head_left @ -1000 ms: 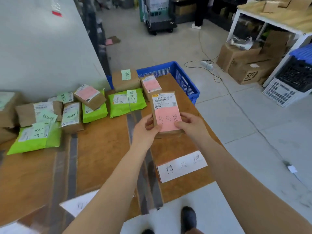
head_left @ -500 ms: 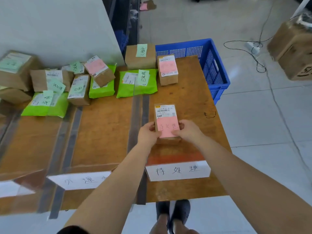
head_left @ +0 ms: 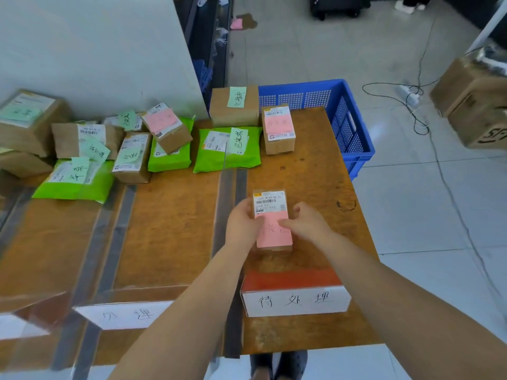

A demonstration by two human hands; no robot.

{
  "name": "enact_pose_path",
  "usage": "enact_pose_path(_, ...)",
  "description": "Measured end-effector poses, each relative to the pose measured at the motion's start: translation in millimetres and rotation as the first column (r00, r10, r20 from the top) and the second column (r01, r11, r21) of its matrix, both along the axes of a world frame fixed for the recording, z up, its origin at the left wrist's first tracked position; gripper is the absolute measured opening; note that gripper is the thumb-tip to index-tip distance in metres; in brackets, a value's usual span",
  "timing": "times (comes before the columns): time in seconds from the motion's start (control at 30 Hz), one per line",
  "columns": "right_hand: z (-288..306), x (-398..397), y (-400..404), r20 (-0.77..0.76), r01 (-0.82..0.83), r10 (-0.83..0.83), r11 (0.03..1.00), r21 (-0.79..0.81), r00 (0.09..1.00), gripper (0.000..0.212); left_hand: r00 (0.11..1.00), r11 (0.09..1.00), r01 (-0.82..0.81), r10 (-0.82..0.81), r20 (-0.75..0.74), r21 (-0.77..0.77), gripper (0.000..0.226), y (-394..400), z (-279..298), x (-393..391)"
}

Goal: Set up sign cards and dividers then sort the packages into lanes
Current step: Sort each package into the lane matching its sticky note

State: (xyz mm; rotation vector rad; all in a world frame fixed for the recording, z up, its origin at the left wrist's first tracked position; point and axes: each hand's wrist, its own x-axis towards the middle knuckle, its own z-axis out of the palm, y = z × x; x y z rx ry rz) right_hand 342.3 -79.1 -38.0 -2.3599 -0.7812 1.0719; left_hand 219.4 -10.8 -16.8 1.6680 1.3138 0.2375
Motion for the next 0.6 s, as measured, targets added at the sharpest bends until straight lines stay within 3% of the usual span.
enact_pose_path(0.23,44.6,39.5,37.0,0.091,0.088,-0.108,0.975,0.203,0.990,0.055,0.991,0.973,0.131,-0.136,0.014,0.192,0.053,53.5,38.7,46.4)
enact_pose_path(0.47,43.3,104.7,94.3,0.021,0.148,-0.161,0.944,0.295,0.987,0.043,0.998,0.988,0.049,-0.054,0.031,0.145,0.055,102.5,40.0,107.5)
enact_pose_path(0.6,20.2,137.4,135.3,-0.029,0.197,-0.198,0.931,0.307,0.980,0.049,0.999,0.996,-0.027,0.024,0.044,0.081,0.055,128.8,18.1,145.9)
